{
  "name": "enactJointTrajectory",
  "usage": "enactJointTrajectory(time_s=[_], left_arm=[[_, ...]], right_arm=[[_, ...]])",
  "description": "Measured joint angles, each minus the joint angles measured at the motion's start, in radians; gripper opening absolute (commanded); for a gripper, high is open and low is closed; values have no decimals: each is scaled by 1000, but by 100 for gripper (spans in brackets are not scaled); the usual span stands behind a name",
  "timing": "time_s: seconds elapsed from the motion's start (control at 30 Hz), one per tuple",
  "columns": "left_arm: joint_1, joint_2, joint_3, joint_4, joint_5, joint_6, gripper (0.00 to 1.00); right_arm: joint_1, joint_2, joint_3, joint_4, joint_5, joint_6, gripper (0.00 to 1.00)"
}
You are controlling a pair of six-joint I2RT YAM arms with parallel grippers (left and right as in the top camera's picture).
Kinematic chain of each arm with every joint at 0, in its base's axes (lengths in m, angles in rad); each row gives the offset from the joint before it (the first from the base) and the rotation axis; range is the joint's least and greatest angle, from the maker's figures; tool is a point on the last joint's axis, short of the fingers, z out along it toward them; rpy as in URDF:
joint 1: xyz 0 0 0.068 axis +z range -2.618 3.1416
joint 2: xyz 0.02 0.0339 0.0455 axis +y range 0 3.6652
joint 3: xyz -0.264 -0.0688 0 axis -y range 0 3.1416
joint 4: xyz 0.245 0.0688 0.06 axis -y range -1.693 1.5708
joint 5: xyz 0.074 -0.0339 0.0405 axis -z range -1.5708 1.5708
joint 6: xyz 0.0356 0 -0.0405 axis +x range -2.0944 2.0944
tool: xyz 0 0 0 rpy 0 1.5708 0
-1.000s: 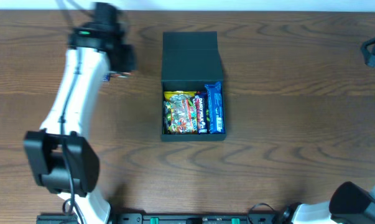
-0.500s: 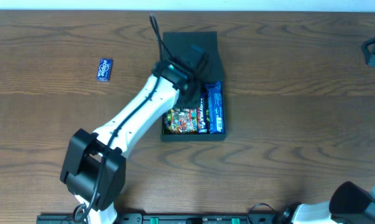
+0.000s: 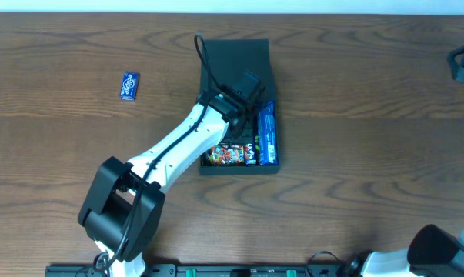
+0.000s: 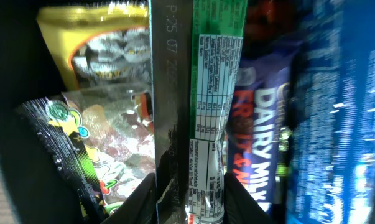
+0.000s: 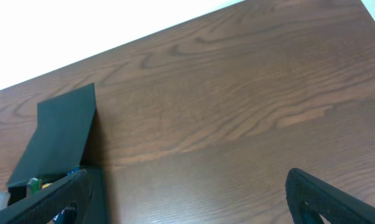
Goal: Pack container
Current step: 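Carry the green bar over the box and lower it in vertically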
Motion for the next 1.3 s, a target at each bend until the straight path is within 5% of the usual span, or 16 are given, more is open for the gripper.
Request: enactJointTrajectory(time_s=[0.73,0.77,0.83,0.93,1.3], left_arm=[[0,1,-51,37,95,-8,6],[0,1,-51,34,98,-9,11],[0,1,-51,34,101,-12,49],[0,1,-51,33,107,-18,60],[0,1,87,-93,94,54,55]], right_arm=[[0,0,0,0,0,0,99],[0,0,0,0,0,0,99],[0,0,0,1,0,0,99],[0,0,0,1,0,0,99],[0,0,0,1,0,0,99]])
